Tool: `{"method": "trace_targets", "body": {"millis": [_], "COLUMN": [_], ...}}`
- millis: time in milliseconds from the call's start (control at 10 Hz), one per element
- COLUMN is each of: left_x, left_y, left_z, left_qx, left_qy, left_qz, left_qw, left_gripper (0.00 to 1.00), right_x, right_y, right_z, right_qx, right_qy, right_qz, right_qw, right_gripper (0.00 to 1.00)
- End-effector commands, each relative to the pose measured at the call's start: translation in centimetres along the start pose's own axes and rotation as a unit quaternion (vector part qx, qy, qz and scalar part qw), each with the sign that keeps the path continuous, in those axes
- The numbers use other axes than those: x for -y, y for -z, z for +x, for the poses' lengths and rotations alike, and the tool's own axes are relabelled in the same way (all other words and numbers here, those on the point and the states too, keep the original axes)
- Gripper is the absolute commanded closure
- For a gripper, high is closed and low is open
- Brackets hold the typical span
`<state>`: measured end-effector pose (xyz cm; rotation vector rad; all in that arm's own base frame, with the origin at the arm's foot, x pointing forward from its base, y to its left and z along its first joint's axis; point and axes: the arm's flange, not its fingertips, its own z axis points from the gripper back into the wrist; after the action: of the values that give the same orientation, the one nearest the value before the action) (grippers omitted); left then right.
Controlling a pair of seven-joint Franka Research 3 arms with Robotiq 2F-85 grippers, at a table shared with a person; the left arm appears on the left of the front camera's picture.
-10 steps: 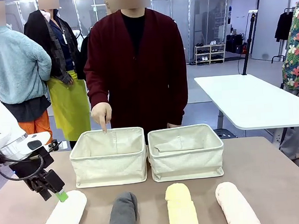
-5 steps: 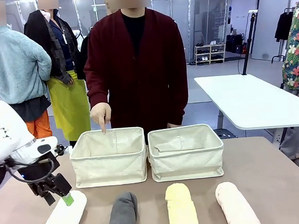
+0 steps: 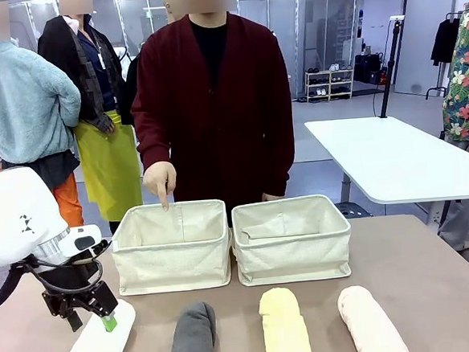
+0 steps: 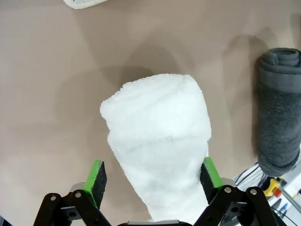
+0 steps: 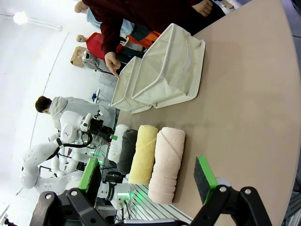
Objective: Divide the towels into two baskets.
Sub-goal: Pick up one hotel-folded towel and place it in the Fabric basket indicated by the person.
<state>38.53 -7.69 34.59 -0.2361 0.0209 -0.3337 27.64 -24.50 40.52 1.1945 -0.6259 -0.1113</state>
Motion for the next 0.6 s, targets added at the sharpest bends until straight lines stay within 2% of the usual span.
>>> {"method": "trace_targets", "body": {"millis": [0, 300, 400, 500], "left_x": [0.7, 0.8, 0.9, 1.0], "left_y": [2.1, 3.6, 4.0, 4.5], "left_z": [-3.2, -3.8, -4.0, -4.1], "left_qx": [0.003, -0.013, -0.019, -0.021], "left_qy": [-0.014, -0.016, -0.012, -0.009], "left_qz": [0.013, -0.009, -0.025, -0.03], "left_qw": [1.0, 1.0, 0.999, 0.999], "left_gripper": [0.0, 0.0, 0.4, 0.56], "right_x": [-0.3, -0.3, -0.3, -0.3], "right_y": [-0.2, -0.2, -0.2, -0.2], "right_z": [-0.1, -0.1, -0.1, -0.1], "right_qx": [0.004, 0.004, 0.004, 0.004], "right_qy": [-0.006, -0.006, -0.006, -0.006], "right_qz": [0.007, 0.007, 0.007, 0.007], "right_qw": [1.0, 1.0, 1.0, 1.0], "right_gripper": [0.0, 0.0, 0.0, 0.0]}}
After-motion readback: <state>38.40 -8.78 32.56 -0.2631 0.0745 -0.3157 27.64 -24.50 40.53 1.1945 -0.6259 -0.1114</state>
